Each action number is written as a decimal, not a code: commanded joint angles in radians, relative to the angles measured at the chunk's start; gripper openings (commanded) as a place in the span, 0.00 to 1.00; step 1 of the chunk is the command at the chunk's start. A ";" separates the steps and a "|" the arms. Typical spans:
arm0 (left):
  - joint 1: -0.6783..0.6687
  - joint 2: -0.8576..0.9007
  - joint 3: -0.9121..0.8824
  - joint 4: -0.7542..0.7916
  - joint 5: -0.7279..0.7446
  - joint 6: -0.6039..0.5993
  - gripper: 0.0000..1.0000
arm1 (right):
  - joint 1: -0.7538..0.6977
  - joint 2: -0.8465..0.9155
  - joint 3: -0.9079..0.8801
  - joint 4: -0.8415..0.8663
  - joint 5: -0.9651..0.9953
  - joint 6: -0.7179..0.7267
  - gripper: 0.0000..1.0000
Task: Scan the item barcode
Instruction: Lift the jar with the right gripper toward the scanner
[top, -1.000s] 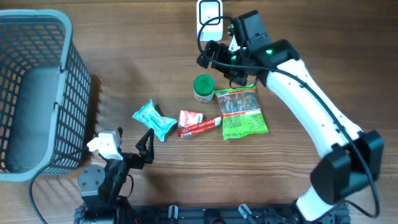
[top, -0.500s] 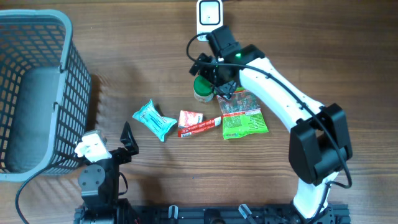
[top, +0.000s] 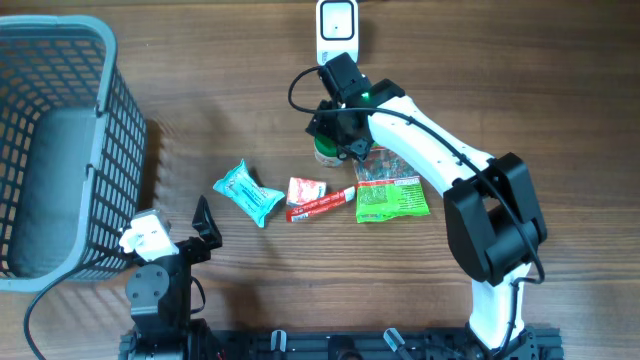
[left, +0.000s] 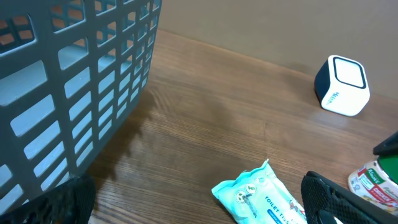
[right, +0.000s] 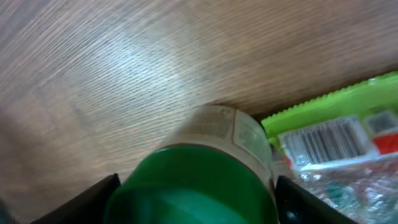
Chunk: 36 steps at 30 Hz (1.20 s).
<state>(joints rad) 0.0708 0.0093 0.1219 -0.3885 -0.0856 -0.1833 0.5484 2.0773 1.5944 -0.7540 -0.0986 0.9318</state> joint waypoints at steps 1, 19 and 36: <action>0.004 -0.003 -0.006 0.003 -0.017 0.019 1.00 | -0.004 0.017 0.010 -0.011 0.012 -0.272 0.69; 0.004 -0.003 -0.006 0.003 -0.017 0.019 1.00 | -0.004 0.011 0.072 0.058 0.026 -1.265 0.68; 0.004 -0.003 -0.006 0.003 -0.017 0.019 1.00 | 0.153 -0.308 0.072 0.095 0.075 -1.138 1.00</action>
<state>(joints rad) 0.0708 0.0093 0.1219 -0.3889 -0.0856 -0.1833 0.6918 1.9106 1.6390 -0.6380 -0.0177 -0.4767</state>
